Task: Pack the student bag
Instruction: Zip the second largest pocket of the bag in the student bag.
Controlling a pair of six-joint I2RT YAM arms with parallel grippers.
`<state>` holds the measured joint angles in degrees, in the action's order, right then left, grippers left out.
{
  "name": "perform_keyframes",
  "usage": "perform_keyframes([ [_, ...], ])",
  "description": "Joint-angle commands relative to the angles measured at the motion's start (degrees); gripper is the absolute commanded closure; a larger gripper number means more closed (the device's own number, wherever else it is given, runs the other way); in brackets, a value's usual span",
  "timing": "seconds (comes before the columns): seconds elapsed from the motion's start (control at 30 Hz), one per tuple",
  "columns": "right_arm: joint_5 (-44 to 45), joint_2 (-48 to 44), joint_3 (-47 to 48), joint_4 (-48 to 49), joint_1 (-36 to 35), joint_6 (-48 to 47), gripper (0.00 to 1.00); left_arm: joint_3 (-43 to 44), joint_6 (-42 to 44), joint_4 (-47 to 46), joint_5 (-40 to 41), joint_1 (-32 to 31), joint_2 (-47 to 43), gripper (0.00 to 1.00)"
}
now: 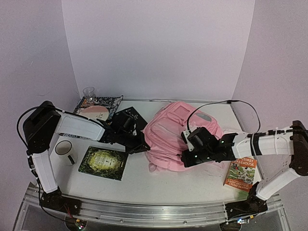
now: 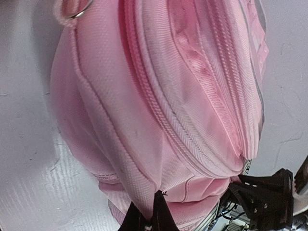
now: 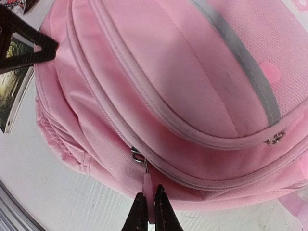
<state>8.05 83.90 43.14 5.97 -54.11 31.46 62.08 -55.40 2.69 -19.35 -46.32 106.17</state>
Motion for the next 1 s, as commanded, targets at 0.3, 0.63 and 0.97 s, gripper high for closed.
perform_keyframes([
  [0.3, 9.09, -10.13, -6.43, -13.52, 19.47, -1.38, 1.00, -3.23, 8.14, 6.48, 0.53, 2.43, -4.95, 1.00],
  [0.63, 10.13, -16.54, -4.92, -19.14, 24.90, -3.31, 1.00, -3.12, 11.79, 10.15, 1.47, 6.31, -6.69, 1.00],
  [0.97, 9.34, -17.84, -4.94, -19.94, 24.92, -2.21, 1.00, 2.02, 19.47, 16.09, 4.13, 8.44, -6.51, 1.00],
])
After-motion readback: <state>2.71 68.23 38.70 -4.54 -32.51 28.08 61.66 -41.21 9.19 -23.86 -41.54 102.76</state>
